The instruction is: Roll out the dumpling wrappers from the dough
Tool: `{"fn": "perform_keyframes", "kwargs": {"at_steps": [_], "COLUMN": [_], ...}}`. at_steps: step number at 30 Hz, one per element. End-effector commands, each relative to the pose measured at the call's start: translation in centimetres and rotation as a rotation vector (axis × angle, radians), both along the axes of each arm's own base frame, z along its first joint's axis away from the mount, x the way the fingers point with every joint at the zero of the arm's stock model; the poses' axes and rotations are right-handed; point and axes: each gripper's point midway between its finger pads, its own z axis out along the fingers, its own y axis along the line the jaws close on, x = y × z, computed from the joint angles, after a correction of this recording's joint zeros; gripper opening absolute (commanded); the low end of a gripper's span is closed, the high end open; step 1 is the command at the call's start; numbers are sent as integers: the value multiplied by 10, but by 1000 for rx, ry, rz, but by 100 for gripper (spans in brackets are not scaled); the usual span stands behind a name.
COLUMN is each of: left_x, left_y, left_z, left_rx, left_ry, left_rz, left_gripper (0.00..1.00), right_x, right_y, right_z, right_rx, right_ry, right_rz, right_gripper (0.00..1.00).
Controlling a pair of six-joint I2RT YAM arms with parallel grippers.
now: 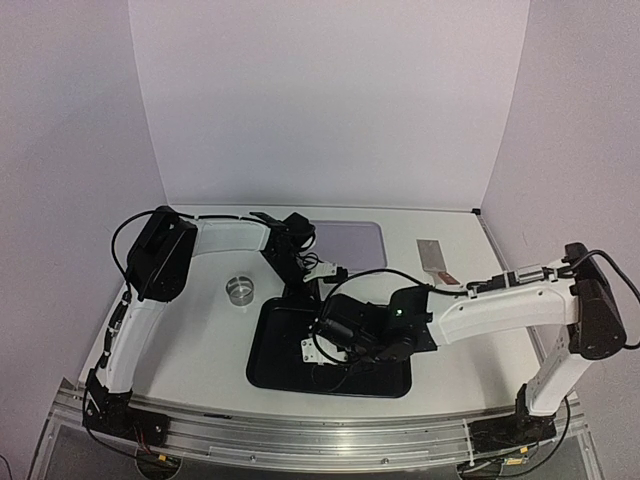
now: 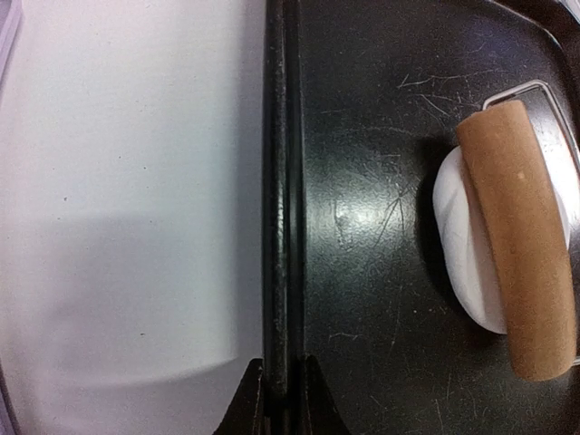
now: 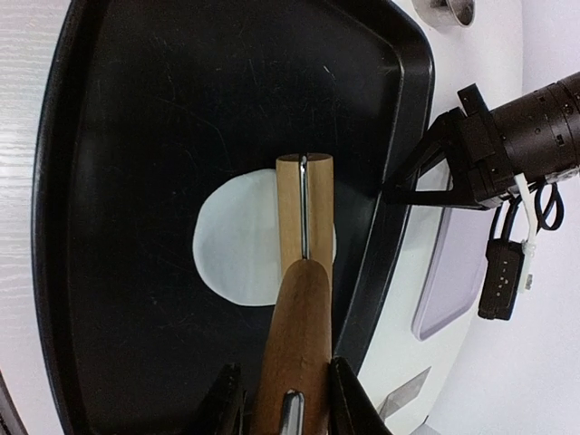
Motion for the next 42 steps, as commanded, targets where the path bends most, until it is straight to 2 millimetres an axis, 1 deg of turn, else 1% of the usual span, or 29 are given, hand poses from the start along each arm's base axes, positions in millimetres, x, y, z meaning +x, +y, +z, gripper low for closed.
{"fn": "perform_keyframes", "kwargs": {"at_steps": [1,5,8,11,12,14,16,21,22,23,25,27,30,32,33,34,37,39,40,42], "left_x": [28,28,29,28,28,26,26,26,26,27,26,26,26,25,25,25,26,26,26,26], "left_y": [21,21,21,20,20,19,19,19,19,20,19,20,20,21,21,20,19,19,19,20], "left_z": [-17,-17,-15,-13,-13,-12,-11,-13,-14,-14,-14,-15,-14,-15,-15,-15,-12,-12,-12,-13], "left_rx": [94,95,93,83,83,80,79,80,78,78,78,80,81,84,84,81,75,74,75,79], "left_ry": [-119,-124,-126,-121,-119,-117,-118,-116,-115,-115,-114,-113,-115,-114,-113,-112,-110,-110,-110,-112], "left_rz": [23,17,16,14,15,12,12,14,14,16,16,17,14,14,15,17,21,21,21,19], "left_gripper": [0,0,0,0,0,0,0,0,0,0,0,0,0,0,0,0,0,0,0,0], "right_x": [-72,-68,-49,-29,-28,-29,-36,-73,-79,-81,-79,-70,-46,-32,-25,-23,-23,-28,-34,-53], "right_y": [-57,-66,-64,-53,-51,-49,-52,-65,-66,-66,-67,-66,-58,-53,-52,-51,-49,-46,-46,-47], "right_z": [-64,-72,-79,-82,-84,-85,-84,-77,-76,-75,-76,-79,-80,-85,-87,-90,-96,-90,-89,-84], "right_rx": [-206,-242,-279,-263,-263,-249,-230,-228,-225,-222,-231,-255,-233,-222,-219,-224,-218,-186,-183,-185], "right_ry": [308,291,263,253,258,271,287,303,308,310,296,277,270,263,263,264,277,283,280,278], "right_rz": [-63,-89,-91,-108,-110,-132,-166,-189,-197,-203,-200,-189,-210,-218,-230,-231,-254,-277,-272,-250], "right_gripper": [0,0,0,0,0,0,0,0,0,0,0,0,0,0,0,0,0,0,0,0]}}
